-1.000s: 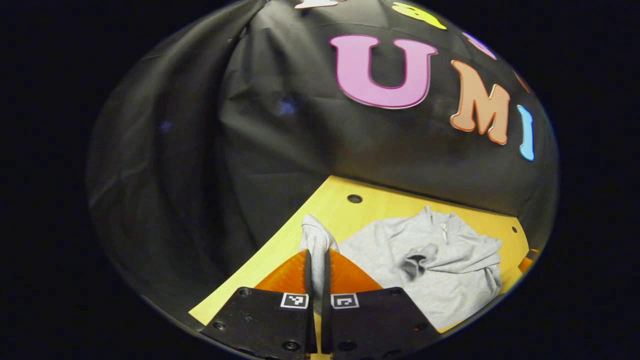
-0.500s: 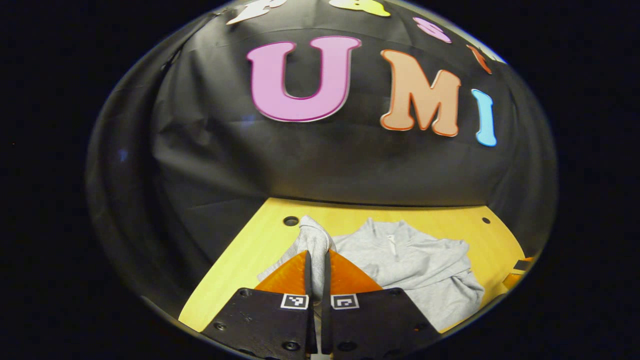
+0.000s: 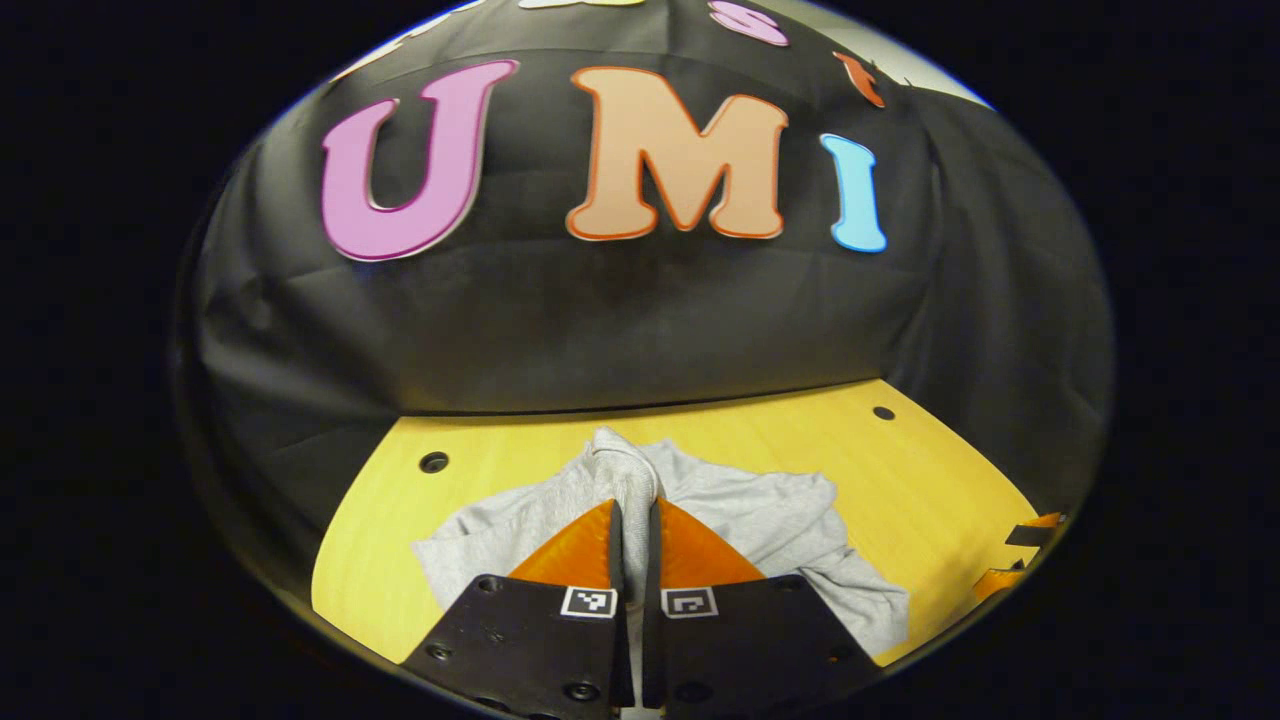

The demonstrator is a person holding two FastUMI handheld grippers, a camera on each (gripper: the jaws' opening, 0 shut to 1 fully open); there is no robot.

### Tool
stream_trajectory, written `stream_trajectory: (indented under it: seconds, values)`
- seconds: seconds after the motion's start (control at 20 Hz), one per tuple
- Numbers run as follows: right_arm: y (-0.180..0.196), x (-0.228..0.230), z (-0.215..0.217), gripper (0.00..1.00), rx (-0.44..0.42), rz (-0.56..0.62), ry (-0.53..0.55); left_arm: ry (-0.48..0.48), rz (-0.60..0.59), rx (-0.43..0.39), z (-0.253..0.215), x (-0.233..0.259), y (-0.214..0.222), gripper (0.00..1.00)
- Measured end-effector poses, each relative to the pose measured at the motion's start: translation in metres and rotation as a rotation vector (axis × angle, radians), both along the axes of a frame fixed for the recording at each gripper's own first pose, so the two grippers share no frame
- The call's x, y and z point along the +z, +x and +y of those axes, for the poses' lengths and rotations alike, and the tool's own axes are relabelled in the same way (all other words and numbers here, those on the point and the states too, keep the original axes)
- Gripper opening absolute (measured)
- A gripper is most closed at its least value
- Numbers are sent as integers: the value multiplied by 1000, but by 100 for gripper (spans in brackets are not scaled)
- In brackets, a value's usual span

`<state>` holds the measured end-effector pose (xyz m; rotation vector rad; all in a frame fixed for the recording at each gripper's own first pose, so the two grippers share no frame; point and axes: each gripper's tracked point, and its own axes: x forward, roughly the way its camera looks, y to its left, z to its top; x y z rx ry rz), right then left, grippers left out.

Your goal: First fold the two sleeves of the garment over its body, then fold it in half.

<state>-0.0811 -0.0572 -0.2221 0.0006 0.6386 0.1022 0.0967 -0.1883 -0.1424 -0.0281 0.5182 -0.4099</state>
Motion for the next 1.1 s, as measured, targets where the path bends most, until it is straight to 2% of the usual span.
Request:
stream_trajectory:
  seconds: [0.15, 0.45, 0.7, 0.85, 0.95, 1.1]
  values:
    - [-8, -2, -15, 96, -28, 15, -2, -10, 12, -74, -40, -8, -6, 2]
    - [-28, -1, -40, 96, -75, 22, -12, 38, 56, -180, -108, -48, -18, 2]
    - [-39, -6, -53, 96, -99, 42, -13, 60, 85, -211, -145, -75, -16, 3]
    - [-41, -7, -52, 96, -99, 41, -10, 58, 103, -231, -160, -90, -19, 7]
    - [-39, -8, -47, 96, -88, 43, -10, 13, 108, -254, -168, -84, -29, 17]
    - [-31, -7, -39, 96, -73, 36, -1, 2, 52, -240, -162, -66, -25, 79]
